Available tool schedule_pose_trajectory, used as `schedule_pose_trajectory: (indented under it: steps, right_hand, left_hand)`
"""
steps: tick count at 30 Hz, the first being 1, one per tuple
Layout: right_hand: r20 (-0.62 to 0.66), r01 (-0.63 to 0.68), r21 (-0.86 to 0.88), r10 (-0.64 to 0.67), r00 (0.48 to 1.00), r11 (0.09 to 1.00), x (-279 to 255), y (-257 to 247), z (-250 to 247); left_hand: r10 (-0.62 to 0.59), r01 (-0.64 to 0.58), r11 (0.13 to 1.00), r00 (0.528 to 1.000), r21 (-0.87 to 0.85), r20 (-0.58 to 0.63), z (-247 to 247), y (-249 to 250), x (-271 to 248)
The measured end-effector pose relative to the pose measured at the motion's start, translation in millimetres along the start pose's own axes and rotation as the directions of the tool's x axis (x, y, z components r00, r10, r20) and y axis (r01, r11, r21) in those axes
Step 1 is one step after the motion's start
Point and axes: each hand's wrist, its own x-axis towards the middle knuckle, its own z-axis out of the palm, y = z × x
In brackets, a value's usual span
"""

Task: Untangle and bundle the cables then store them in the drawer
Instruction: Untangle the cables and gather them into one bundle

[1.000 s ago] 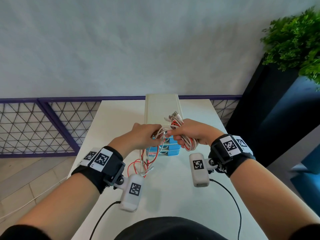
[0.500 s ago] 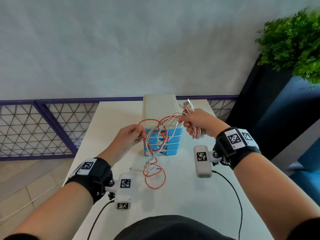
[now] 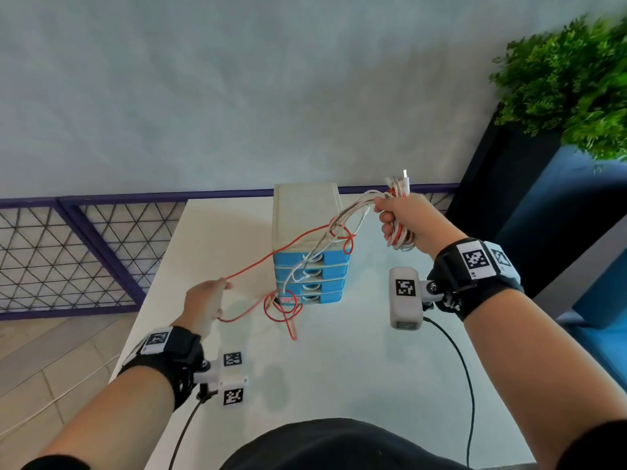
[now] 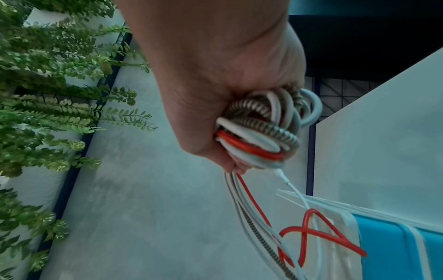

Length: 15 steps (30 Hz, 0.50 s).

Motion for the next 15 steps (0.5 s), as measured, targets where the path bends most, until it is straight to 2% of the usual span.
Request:
schedule_pose_trajectory:
  steps: [2, 5, 7, 9, 11, 13, 15]
  right_hand:
    - [0.041, 0.0, -0.016, 0.001, 0.999, 1.0, 0, -2, 1]
    - [0.117, -0.015, -0.034, 0.019, 0.993, 0.999, 0, -3, 9]
    - [0.163, -0.018, -0.049, 0.026, 0.986, 0.999, -1, -3, 15]
    - [0.199, -0.018, -0.063, 0.03, 0.98, 0.998, -2, -3, 20]
    - [0.216, -0.023, -0.06, 0.036, 0.976, 0.998, -3, -3, 26]
    - [0.239, -0.027, -0.047, 0.038, 0.97, 0.999, -5, -3, 33]
    - [0.283, -0.046, -0.015, 0.049, 0.958, 0.999, -8, -5, 39]
  left_hand:
    - [0.056, -0.062, 0.986, 0.997, 0.154, 0.044, -1, -5, -1]
    - [0.157, -0.18, 0.943, 0.982, 0.278, 0.102, 9, -2, -7]
    - [0.292, -0.32, 0.866, 0.947, 0.384, 0.131, 17, 4, -11]
    - [0.488, -0.484, 0.752, 0.865, 0.448, 0.117, 27, 15, -19]
    - [0.633, -0.626, 0.668, 0.762, 0.402, 0.133, 42, 32, -33]
    - [0.657, -0.716, 0.608, 0.697, 0.343, 0.289, 58, 48, -48]
    - [0.589, -0.736, 0.571, 0.676, 0.365, 0.443, 71, 56, -62]
